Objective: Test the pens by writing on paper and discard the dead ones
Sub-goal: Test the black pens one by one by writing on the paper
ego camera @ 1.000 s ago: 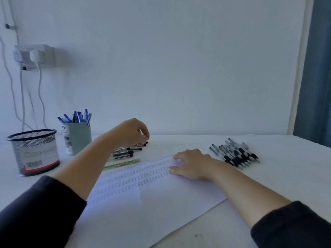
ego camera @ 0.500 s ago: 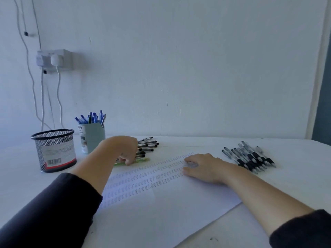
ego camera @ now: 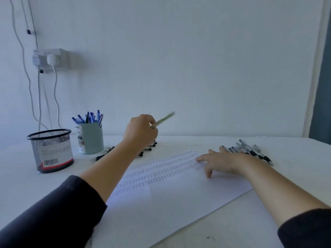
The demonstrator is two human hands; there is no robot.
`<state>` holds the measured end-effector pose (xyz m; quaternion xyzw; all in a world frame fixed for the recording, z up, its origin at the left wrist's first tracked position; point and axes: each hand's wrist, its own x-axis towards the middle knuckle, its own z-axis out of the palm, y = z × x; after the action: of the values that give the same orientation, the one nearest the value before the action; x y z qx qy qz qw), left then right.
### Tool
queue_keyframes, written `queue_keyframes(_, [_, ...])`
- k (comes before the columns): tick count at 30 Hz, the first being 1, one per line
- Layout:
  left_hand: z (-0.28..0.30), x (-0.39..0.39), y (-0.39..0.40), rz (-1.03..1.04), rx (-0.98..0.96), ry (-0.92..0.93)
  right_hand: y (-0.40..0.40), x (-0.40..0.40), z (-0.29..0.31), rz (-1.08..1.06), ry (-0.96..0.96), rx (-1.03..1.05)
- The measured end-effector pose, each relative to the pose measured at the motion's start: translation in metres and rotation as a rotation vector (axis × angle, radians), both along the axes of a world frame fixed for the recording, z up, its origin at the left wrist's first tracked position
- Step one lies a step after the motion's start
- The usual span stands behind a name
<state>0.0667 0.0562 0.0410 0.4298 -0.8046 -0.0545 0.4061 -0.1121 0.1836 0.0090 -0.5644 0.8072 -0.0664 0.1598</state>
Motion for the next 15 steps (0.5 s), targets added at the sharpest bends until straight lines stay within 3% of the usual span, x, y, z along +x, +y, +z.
queue_keyframes(2, [0.002, -0.009, 0.017, -0.151, 0.182, 0.291, -0.001, -0.001, -0.001, 0.006, 0.003, 0.005])
queue_keyframes(4, [0.003, -0.017, 0.032, -0.277, 0.389, 0.458, -0.003, -0.001, -0.002, 0.017, 0.002, 0.023])
queue_keyframes(9, [-0.011, -0.037, 0.052, -0.391, 0.712, 0.437, 0.001, 0.003, 0.004, 0.096, -0.072, 0.048])
queue_keyframes(15, [-0.042, -0.059, 0.057, -0.321, 0.750, 0.449, 0.004, 0.000, 0.004, 0.009, -0.210, -0.024])
